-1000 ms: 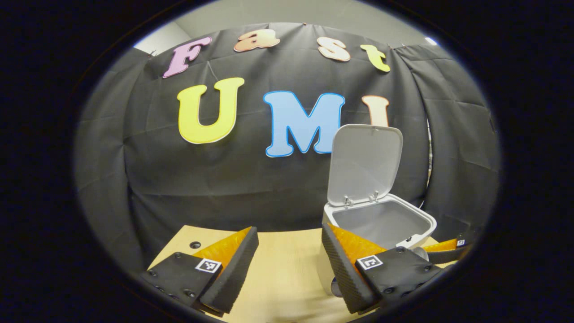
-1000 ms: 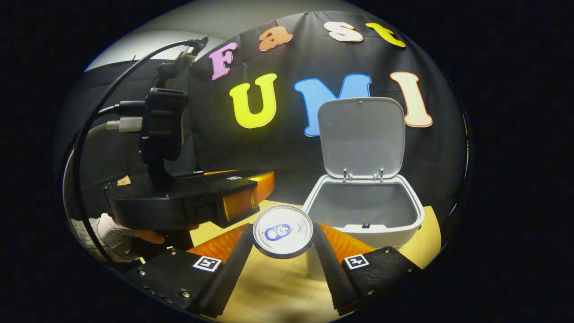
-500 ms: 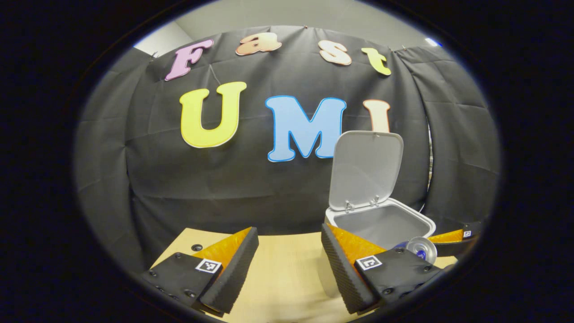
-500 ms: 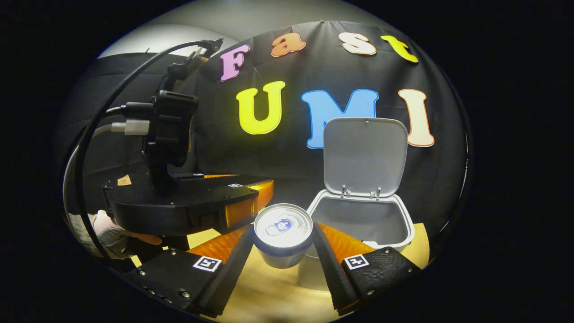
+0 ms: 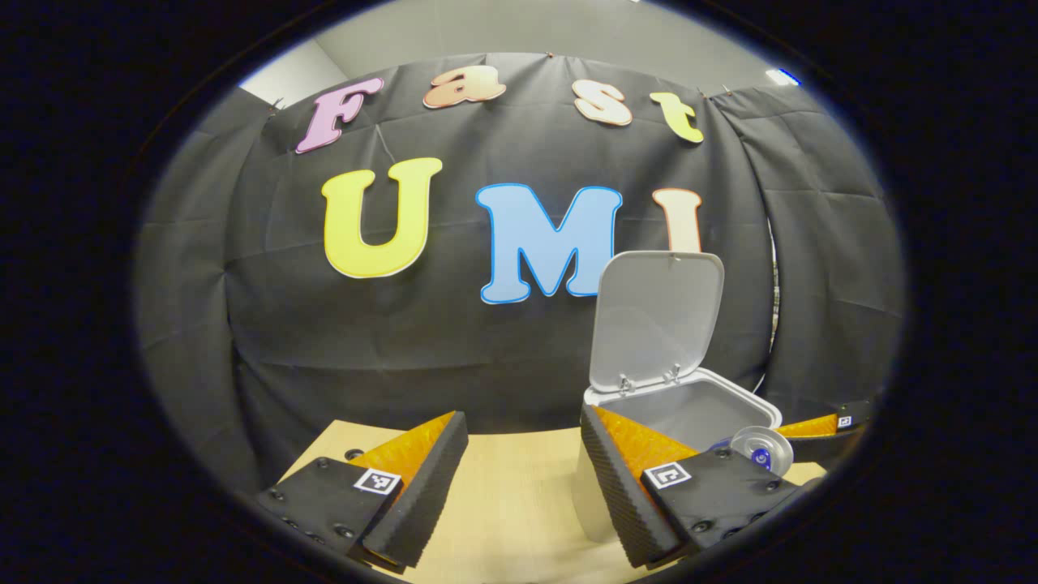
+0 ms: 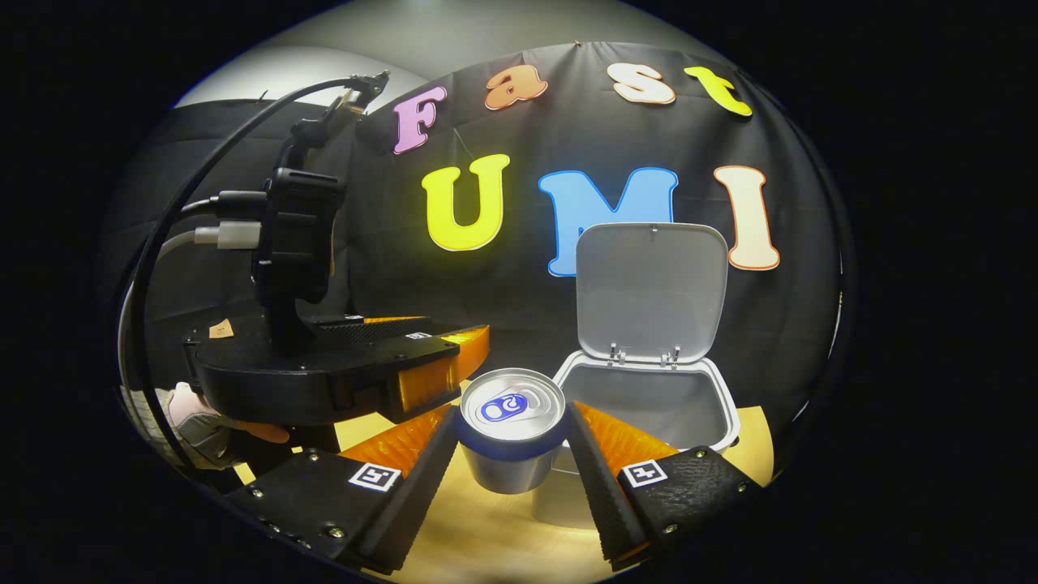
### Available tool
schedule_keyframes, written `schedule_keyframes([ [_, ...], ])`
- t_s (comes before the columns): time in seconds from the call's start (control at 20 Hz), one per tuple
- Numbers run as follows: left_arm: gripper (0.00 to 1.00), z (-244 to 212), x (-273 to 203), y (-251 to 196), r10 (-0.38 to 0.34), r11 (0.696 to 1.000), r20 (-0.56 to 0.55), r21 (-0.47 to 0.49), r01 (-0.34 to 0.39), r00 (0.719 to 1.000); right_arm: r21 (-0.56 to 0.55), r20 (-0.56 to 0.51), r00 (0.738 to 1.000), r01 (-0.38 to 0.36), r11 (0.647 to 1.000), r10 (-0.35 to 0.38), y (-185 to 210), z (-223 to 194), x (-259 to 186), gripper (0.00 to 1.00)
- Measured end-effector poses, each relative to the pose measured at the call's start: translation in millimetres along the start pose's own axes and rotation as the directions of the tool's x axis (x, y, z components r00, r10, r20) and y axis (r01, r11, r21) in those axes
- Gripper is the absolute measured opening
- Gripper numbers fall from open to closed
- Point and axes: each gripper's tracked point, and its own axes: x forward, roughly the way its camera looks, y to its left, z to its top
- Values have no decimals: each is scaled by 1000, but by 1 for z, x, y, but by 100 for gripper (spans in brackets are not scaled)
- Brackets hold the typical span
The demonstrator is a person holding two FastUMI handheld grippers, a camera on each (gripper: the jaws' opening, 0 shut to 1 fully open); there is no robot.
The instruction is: Press the lid of the desktop garbage bin to open it, pick up the crumpled paper on the desktop and throw it into the bin, then pick up the pop can on the desktop and drop it into the bin, and finally close the garbage bin lid.
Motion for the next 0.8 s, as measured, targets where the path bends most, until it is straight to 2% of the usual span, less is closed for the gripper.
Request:
schedule_keyframes([
  [0.45, 95, -6, 0, 3, 10, 1000, -15, -11, -10, 1000, 32, 83, 995, 44, 999, -46, -21, 40, -3, 84],
  [0.5, 95, -4, 0, 3, 9, 1000, -14, -11, -9, 1000, 33, 97, 994, 52, 998, -55, -25, 47, -1, 92],
  [0.6, 96, -4, 1, 1, 7, 1000, -13, -11, -7, 1000, 34, 124, 990, 71, 997, -74, -34, 59, 1, 92],
  [0.65, 95, -4, 1, 0, 5, 1000, -14, -12, -5, 1000, 33, 132, 988, 78, 996, -82, -39, 63, 4, 84],
  [0.7, 96, -4, 0, -1, 4, 1000, -14, -12, -4, 1000, 32, 137, 987, 85, 996, -89, -43, 66, 6, 84],
  [0.75, 96, -5, 0, -1, 4, 1000, -15, -13, -4, 1000, 31, 144, 985, 97, 995, -100, -47, 69, 9, 92],
  [0.8, 96, -5, 1, -1, 5, 1000, -16, -14, -5, 1000, 29, 153, 982, 112, 993, -115, -53, 72, 10, 92],
])
